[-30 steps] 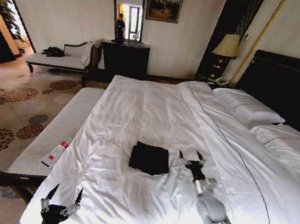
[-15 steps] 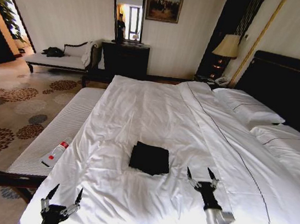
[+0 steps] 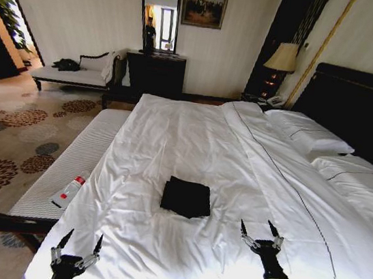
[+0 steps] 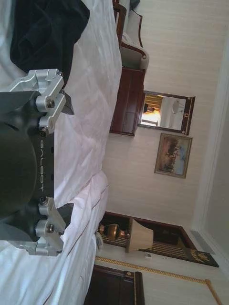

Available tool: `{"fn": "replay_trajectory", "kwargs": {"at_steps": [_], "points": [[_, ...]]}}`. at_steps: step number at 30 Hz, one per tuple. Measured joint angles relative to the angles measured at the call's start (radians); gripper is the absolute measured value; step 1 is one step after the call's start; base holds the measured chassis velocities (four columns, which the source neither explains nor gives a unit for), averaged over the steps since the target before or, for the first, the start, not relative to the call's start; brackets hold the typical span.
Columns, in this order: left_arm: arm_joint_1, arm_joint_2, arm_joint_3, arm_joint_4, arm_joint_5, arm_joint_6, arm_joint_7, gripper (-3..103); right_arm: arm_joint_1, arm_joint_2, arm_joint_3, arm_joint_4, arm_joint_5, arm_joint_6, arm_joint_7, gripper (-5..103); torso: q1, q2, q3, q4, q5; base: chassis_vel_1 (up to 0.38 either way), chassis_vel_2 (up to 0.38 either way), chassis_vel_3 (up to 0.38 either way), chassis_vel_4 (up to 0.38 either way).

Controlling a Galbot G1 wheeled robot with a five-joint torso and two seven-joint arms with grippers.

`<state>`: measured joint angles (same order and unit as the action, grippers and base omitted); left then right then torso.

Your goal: Fold the clothes on the bed.

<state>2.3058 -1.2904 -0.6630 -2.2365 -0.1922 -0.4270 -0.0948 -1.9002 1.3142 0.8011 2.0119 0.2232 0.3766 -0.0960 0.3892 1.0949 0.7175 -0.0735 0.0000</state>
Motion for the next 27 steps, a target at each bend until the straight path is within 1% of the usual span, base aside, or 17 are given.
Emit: {"fn": "replay_trajectory", "kwargs": {"at_steps": [27], "points": [[0.000, 0.000, 0.000, 0.000, 0.000, 0.000, 0.000, 100, 0.002, 0.000, -0.003, -0.002, 0.003, -0.002, -0.001, 100, 0.000, 0.000, 0.000, 0.0001, 0.0000, 0.000, 0.000, 0.000, 0.000]]}}
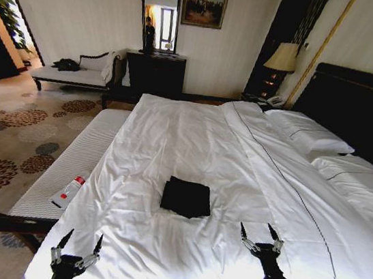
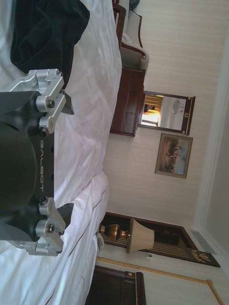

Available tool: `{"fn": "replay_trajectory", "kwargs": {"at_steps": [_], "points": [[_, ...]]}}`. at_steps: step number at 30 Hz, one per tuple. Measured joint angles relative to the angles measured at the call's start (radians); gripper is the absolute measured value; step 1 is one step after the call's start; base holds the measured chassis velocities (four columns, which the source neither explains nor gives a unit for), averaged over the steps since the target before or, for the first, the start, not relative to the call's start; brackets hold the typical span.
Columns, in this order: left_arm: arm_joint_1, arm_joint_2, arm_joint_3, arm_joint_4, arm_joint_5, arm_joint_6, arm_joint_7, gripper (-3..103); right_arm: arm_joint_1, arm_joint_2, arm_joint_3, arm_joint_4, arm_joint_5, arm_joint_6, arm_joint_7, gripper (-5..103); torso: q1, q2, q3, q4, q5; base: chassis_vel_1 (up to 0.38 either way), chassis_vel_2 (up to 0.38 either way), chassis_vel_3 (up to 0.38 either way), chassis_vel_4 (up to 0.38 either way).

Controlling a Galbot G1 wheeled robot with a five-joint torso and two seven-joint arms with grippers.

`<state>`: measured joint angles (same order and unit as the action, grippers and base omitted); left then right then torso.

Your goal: Fold the clothes on the bed.

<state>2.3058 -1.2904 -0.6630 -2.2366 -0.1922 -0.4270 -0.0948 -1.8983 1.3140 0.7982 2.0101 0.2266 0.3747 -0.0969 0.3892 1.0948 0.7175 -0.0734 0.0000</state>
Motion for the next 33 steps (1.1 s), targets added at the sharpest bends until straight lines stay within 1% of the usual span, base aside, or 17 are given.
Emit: {"fn": "replay_trajectory", "kwargs": {"at_steps": [33], "points": [[0.000, 0.000, 0.000, 0.000, 0.000, 0.000, 0.000, 100, 0.001, 0.000, -0.001, 0.000, 0.000, -0.001, 0.002, 100, 0.000, 0.000, 0.000, 0.0000, 0.0000, 0.000, 0.000, 0.000, 0.000]]}}
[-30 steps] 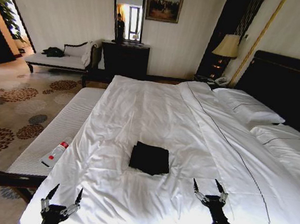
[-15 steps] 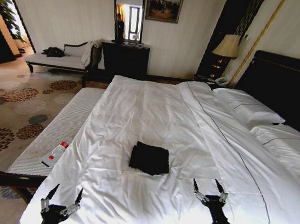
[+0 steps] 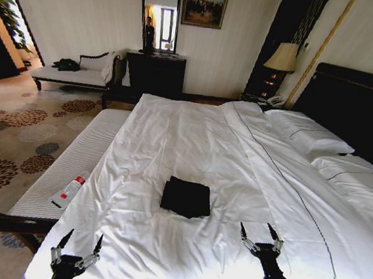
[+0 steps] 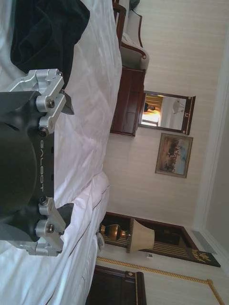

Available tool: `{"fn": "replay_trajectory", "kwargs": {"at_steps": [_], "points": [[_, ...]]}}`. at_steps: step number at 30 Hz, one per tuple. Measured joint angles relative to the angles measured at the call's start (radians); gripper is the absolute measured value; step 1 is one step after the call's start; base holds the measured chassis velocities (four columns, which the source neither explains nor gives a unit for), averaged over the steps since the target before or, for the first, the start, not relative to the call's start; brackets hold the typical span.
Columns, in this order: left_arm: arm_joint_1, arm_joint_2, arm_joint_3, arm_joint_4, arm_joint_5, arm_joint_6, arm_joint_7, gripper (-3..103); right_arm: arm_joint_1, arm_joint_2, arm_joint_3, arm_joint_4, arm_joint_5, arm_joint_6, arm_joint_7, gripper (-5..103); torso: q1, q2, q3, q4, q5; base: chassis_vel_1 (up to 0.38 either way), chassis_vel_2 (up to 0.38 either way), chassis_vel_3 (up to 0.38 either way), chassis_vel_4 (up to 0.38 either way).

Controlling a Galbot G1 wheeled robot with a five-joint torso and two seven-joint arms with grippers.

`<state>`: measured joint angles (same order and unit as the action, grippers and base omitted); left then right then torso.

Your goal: Fold the clothes on the bed.

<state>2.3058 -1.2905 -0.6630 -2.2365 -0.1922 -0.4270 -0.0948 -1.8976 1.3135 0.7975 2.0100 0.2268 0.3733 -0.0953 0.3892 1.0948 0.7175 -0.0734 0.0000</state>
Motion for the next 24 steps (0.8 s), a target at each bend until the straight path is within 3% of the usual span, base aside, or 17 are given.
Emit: {"fn": "replay_trajectory", "kwargs": {"at_steps": [24], "points": [[0.000, 0.000, 0.000, 0.000, 0.000, 0.000, 0.000, 100, 0.000, 0.000, 0.000, 0.000, 0.000, 0.000, 0.000, 100, 0.000, 0.000, 0.000, 0.0000, 0.0000, 0.000, 0.000, 0.000, 0.000]]}}
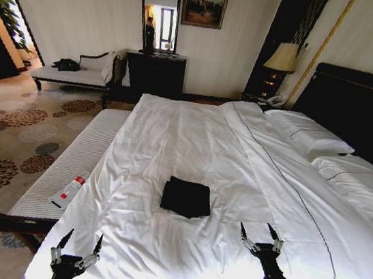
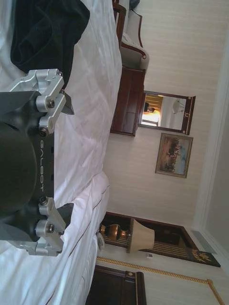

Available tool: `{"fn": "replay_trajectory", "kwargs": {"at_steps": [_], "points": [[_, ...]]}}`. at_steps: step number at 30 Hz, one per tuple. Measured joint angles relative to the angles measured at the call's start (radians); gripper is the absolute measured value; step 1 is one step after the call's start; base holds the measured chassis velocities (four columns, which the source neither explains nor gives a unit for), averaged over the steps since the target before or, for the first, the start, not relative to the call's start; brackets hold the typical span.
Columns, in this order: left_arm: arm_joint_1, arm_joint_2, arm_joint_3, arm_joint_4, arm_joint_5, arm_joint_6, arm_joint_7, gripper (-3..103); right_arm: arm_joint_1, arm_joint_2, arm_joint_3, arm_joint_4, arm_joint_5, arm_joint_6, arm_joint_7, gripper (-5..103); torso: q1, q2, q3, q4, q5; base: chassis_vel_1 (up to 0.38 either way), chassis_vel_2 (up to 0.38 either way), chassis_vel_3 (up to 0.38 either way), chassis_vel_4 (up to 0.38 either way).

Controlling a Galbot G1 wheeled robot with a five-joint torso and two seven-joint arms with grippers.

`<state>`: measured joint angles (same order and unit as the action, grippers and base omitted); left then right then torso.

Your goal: Fold the clothes on the bed.

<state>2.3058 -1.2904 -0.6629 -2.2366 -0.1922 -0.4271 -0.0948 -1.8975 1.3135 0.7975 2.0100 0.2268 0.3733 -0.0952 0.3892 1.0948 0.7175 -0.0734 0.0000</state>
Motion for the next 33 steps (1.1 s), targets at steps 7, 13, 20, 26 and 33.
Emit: {"fn": "replay_trajectory", "kwargs": {"at_steps": [7, 13, 20, 26, 33], "points": [[0.000, 0.000, 0.000, 0.000, 0.000, 0.000, 0.000, 100, 0.000, 0.000, 0.000, 0.000, 0.000, 0.000, 0.000, 100, 0.000, 0.000, 0.000, 0.0000, 0.0000, 0.000, 0.000, 0.000, 0.000], [0.000, 0.000, 0.000, 0.000, 0.000, 0.000, 0.000, 100, 0.000, 0.000, 0.000, 0.000, 0.000, 0.000, 0.000, 100, 0.000, 0.000, 0.000, 0.0000, 0.0000, 0.000, 0.000, 0.000, 0.000], [0.000, 0.000, 0.000, 0.000, 0.000, 0.000, 0.000, 100, 0.000, 0.000, 0.000, 0.000, 0.000, 0.000, 0.000, 100, 0.000, 0.000, 0.000, 0.0000, 0.0000, 0.000, 0.000, 0.000, 0.000], [0.000, 0.000, 0.000, 0.000, 0.000, 0.000, 0.000, 100, 0.000, 0.000, 0.000, 0.000, 0.000, 0.000, 0.000, 100, 0.000, 0.000, 0.000, 0.0000, 0.0000, 0.000, 0.000, 0.000, 0.000], [0.000, 0.000, 0.000, 0.000, 0.000, 0.000, 0.000, 100, 0.000, 0.000, 0.000, 0.000, 0.000, 0.000, 0.000, 100, 0.000, 0.000, 0.000, 0.0000, 0.0000, 0.000, 0.000, 0.000, 0.000]]}}
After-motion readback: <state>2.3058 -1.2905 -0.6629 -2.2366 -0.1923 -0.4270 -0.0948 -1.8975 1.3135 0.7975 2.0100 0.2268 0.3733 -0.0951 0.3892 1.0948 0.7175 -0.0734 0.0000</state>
